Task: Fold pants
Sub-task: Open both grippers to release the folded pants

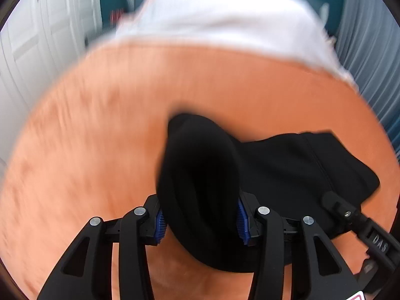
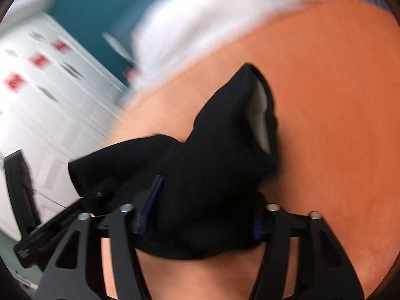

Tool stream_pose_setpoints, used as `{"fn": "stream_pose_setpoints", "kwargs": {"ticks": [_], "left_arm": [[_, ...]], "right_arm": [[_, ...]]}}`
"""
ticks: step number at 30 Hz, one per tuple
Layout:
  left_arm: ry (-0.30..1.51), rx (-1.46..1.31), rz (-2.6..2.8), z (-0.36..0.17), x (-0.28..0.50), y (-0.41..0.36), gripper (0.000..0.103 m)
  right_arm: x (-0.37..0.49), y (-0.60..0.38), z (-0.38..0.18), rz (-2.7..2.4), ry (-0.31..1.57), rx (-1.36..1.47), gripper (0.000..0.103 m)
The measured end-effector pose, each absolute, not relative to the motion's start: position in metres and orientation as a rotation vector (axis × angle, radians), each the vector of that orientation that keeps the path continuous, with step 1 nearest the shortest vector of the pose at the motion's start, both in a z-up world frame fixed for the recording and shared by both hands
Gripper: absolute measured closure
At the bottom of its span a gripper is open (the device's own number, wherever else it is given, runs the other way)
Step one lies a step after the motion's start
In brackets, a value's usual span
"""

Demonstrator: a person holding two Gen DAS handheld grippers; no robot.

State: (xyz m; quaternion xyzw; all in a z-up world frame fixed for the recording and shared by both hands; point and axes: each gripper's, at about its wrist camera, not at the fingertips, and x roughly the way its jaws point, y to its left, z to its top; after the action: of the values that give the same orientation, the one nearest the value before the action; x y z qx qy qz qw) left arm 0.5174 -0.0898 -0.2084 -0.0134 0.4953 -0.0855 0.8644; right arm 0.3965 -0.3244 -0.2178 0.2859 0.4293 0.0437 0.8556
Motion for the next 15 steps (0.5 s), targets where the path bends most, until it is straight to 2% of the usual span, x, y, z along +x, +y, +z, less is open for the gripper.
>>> {"fn": "stream_pose_setpoints", "kwargs": {"ticks": [2, 3, 5, 6, 7, 8, 9, 10, 11, 13, 15], "left_arm": [[1.043, -0.034, -0.158, -0.226, 0.499, -0.072, 0.04], [1.018, -0.029, -0.163, -0.226, 0.484, -0.06, 0.038], [0.974, 0.024, -0.123, -0.22, 0.454, -0.047, 0.025], [0.95, 0.059, -0.094, -0.214, 0.436, -0.04, 0.024], [0.941, 0.088, -0.065, -0.21, 0.426, -0.036, 0.024], [0.929, 0.135, -0.039, -0.202, 0.414, -0.033, 0.024], [0.916, 0.168, -0.033, -0.194, 0.407, -0.034, 0.024], [0.905, 0.194, -0.038, -0.181, 0.405, -0.04, 0.025], [0.9, 0.197, -0.055, -0.169, 0.407, -0.047, 0.025], [0.902, 0.176, -0.098, -0.148, 0.417, -0.067, 0.025], [0.908, 0.154, -0.114, -0.141, 0.435, -0.086, 0.024]], "right_arm": [[0.379, -0.336, -0.252, 0.103, 0.979, 0.622, 0.029], [0.36, -0.344, -0.258, 0.133, 0.957, 0.645, 0.027], [0.319, -0.359, -0.254, 0.122, 0.917, 0.628, 0.015], [0.307, -0.364, -0.252, 0.083, 0.92, 0.607, 0.008], [0.282, -0.376, -0.244, 0.005, 0.907, 0.574, 0.008], [0.267, -0.383, -0.237, -0.029, 0.892, 0.574, 0.009], [0.253, -0.39, -0.224, -0.031, 0.852, 0.586, 0.022], [0.249, -0.39, -0.21, -0.022, 0.825, 0.575, 0.039], [0.252, -0.385, -0.194, -0.009, 0.813, 0.537, 0.045], [0.272, -0.359, -0.159, 0.031, 0.781, 0.411, 0.053], [0.301, -0.325, -0.134, 0.07, 0.754, 0.265, 0.054]]}}
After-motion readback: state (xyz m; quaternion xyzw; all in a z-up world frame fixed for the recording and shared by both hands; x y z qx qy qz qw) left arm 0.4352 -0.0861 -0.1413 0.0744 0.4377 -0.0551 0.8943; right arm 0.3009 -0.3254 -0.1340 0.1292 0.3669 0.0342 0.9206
